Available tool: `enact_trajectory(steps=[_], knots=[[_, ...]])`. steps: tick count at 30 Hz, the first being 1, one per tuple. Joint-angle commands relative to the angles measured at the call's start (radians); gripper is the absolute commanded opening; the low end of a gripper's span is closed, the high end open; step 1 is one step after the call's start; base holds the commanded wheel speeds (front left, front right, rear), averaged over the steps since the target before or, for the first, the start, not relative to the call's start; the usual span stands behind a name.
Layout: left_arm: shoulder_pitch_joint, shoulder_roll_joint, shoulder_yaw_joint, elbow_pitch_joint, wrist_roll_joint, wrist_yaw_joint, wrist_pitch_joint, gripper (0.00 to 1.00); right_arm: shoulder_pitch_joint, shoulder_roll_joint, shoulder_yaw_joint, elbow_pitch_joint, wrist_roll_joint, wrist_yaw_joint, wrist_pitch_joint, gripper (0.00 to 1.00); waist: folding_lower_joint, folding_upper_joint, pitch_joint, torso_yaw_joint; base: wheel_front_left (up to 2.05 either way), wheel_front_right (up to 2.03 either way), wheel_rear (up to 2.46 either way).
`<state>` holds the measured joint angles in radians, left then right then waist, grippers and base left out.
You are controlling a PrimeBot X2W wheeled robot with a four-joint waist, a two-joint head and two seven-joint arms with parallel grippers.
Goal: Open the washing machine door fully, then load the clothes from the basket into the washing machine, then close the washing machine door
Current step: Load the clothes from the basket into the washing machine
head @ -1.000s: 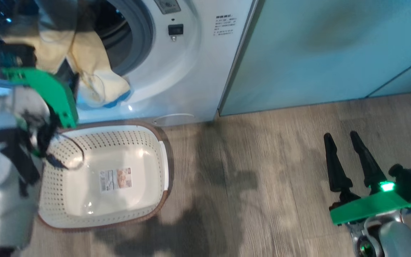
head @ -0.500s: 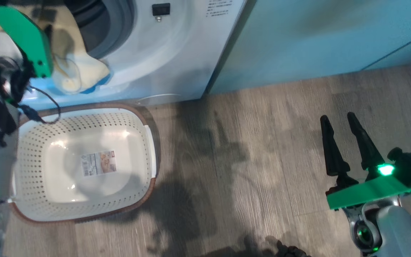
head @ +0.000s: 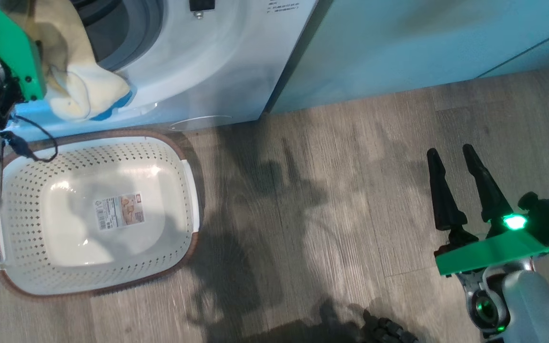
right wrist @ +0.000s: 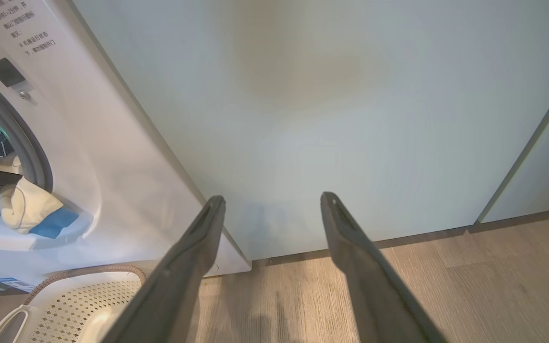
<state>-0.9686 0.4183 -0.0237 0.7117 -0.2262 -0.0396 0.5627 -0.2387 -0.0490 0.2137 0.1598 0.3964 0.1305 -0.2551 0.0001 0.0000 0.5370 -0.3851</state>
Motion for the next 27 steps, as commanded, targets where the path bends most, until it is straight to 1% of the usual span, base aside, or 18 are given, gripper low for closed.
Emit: enact_trajectory(steps=[1,6,7,8,9,10,11,12,17,20,25,26,27], knots=[[-0.034,0.058,0.023,-0.021,0.010,0.010,-0.002,1.00,-0.016,-0.001,0.015,-0.031,0.008,0.000,-0.007,1.00,-0.0001,0.0000,0.001,-0.001,0.00,0.00,0.00],[-0.042,0.067,0.015,0.016,0.011,0.014,0.005,1.00,-0.018,-0.001,0.014,-0.033,0.010,0.000,-0.007,1.00,-0.0001,0.0000,0.006,0.000,0.00,0.00,0.00],[-0.044,0.067,0.014,0.021,0.010,0.013,0.003,0.90,-0.018,-0.001,0.014,-0.033,0.010,0.000,-0.007,1.00,-0.0001,0.0000,0.007,0.000,0.00,0.00,0.00],[-0.046,0.066,0.012,0.025,0.009,0.013,0.001,0.60,-0.019,-0.001,0.013,-0.034,0.010,0.000,-0.007,1.00,-0.0001,0.0000,0.009,0.001,0.00,0.00,0.00],[-0.048,0.064,0.010,0.028,0.007,0.011,-0.003,0.45,-0.019,-0.001,0.013,-0.034,0.010,0.000,-0.007,1.00,-0.0001,0.0000,0.010,0.002,0.00,0.00,0.00],[-0.050,0.062,0.008,0.029,0.005,0.007,-0.009,0.38,-0.020,-0.001,0.013,-0.034,0.010,0.000,-0.007,1.00,-0.0001,0.0000,0.012,0.002,0.00,0.00,0.00],[-0.051,0.061,0.007,0.030,0.003,0.004,-0.016,0.27,-0.020,-0.001,0.013,-0.034,0.010,0.000,-0.007,1.00,-0.0001,0.0000,0.014,0.003,0.00,0.00,0.00],[-0.053,0.061,0.004,0.033,0.001,0.000,-0.020,0.00,-0.021,-0.001,0.014,-0.034,0.010,0.000,-0.007,1.00,-0.0001,0.0000,0.016,0.003,0.00,0.00,0.00],[-0.063,0.062,-0.002,0.045,-0.011,-0.020,-0.046,0.00,-0.024,-0.001,0.014,-0.034,0.011,0.000,-0.007,1.00,-0.0001,0.0000,0.021,0.002,0.00,0.00,0.00],[-0.081,0.058,0.008,0.038,-0.027,-0.024,-0.101,0.00,-0.024,-0.001,0.014,-0.034,0.012,0.000,-0.007,1.00,-0.0001,0.0000,0.025,0.001,0.00,0.00,0.00],[-0.130,0.038,0.037,0.021,-0.069,-0.033,-0.213,0.00,-0.027,-0.001,0.016,-0.036,0.013,0.000,-0.007,1.00,-0.0001,0.0000,0.034,0.002,0.00,0.00,0.00],[-0.130,0.038,0.037,0.021,-0.069,-0.033,-0.213,0.00,-0.027,-0.001,0.016,-0.036,0.013,0.000,-0.007,1.00,-0.0001,0.0000,0.034,0.002,0.00,0.00,0.00],[-0.144,0.036,0.041,0.018,-0.074,-0.035,-0.236,0.00,-0.029,-0.001,0.018,-0.037,0.013,0.000,-0.007,1.00,-0.0001,0.0000,0.039,0.002,0.00,0.00,0.00]])
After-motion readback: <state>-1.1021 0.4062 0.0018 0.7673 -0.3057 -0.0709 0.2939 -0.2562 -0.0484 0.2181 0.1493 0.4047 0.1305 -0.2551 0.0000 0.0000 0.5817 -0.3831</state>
